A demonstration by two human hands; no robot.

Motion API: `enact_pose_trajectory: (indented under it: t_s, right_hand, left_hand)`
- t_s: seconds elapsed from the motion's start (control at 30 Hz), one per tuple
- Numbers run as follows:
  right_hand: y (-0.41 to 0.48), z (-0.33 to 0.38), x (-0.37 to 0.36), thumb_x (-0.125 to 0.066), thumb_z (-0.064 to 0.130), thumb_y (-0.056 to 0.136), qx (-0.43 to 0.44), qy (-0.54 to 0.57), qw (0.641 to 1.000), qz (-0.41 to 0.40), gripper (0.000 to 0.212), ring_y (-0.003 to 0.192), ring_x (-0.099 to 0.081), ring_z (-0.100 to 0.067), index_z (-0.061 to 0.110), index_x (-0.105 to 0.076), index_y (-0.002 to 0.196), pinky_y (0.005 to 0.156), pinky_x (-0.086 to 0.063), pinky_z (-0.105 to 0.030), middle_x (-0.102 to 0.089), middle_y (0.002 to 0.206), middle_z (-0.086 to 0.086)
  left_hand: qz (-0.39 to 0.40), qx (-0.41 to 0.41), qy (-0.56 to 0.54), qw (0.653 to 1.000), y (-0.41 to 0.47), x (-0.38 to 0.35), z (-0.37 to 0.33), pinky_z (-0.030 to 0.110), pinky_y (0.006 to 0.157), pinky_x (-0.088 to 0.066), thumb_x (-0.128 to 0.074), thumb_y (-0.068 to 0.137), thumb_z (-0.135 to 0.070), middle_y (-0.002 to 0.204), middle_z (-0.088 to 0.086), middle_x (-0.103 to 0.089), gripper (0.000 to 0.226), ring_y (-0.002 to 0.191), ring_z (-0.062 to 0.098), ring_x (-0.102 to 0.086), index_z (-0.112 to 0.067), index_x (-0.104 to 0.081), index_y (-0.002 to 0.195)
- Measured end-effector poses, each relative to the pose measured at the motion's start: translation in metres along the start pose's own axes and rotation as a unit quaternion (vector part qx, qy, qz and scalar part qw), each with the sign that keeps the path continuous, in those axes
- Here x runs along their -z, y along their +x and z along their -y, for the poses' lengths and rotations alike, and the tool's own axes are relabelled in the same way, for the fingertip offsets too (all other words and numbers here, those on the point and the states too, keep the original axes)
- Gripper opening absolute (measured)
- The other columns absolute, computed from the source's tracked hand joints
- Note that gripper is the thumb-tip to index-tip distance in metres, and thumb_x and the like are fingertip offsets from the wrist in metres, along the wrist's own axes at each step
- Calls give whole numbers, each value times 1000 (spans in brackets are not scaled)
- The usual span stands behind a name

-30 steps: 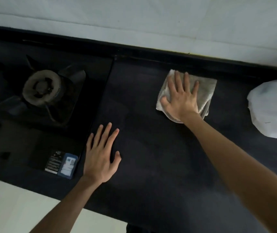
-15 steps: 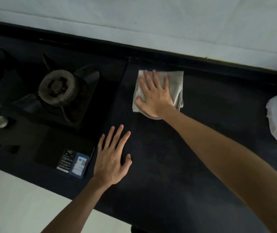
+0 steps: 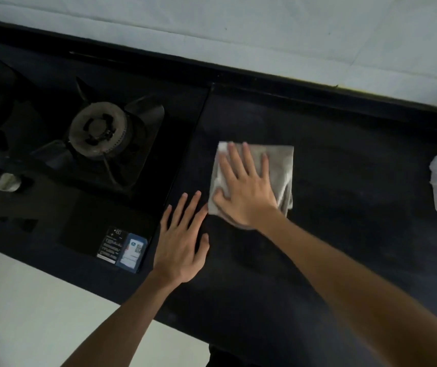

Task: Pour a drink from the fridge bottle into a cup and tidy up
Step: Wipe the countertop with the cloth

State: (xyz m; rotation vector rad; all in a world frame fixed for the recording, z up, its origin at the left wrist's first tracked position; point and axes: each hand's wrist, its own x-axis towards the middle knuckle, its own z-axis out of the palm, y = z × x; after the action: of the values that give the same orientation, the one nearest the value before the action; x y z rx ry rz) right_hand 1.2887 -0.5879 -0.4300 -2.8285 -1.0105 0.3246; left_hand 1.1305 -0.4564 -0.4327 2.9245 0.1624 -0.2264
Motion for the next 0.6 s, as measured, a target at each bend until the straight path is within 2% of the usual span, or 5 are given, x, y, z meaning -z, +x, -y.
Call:
enact_pose_trajectory:
  t_s: [0.17, 0.3, 0.43, 0.53, 0.6]
  right_hand:
    - [57, -17, 11, -23, 54, 93, -48, 6, 999, -18, 77, 152, 5, -32, 15, -9, 158, 118, 0, -62, -1, 166, -9]
    - [-49, -2, -5, -27, 50, 96, -44, 39, 998, -35, 76, 151, 11, -32, 13, -5, 158, 118, -2, -61, 6, 165, -11]
    - [-134, 8, -16, -31, 54, 94, -5, 38, 999, 15, 78, 151, 13, -30, 14, -7, 158, 119, -2, -61, 6, 166, -9]
    - [-81, -19, -6, -30, 56, 92, -3, 41, 999, 3, 79, 151, 16, -27, 19, -8, 158, 119, 1, -60, 6, 166, -5]
    - [-22, -58, 9, -25, 57, 91, -47, 38, 998, -4, 78, 151, 15, -27, 21, -5, 158, 119, 4, -59, 6, 166, -3]
  left_hand:
    - [5, 5, -11, 1000, 0, 3, -1, 51, 123, -15, -40, 90, -36, 167, -4, -11, 68, 155, 19, -4, -27, -27, 156]
    - [14, 9, -5, 1000, 0, 4, -1, 51, 123, -13, -38, 90, -37, 168, -4, -8, 69, 155, 18, -1, -28, -24, 156]
    - [7, 10, -6, 1000, -1, 3, -4, 51, 123, -12, -37, 90, -36, 167, -3, -9, 68, 155, 19, -3, -26, -27, 156]
    - [3, 7, -16, 1000, 0, 4, -3, 50, 123, -12, -38, 89, -35, 167, -4, -10, 67, 155, 18, -4, -26, -29, 155]
    - [-1, 5, -15, 1000, -1, 2, -2, 50, 123, -12, -37, 90, -36, 167, -4, -12, 66, 155, 18, -6, -25, -30, 155]
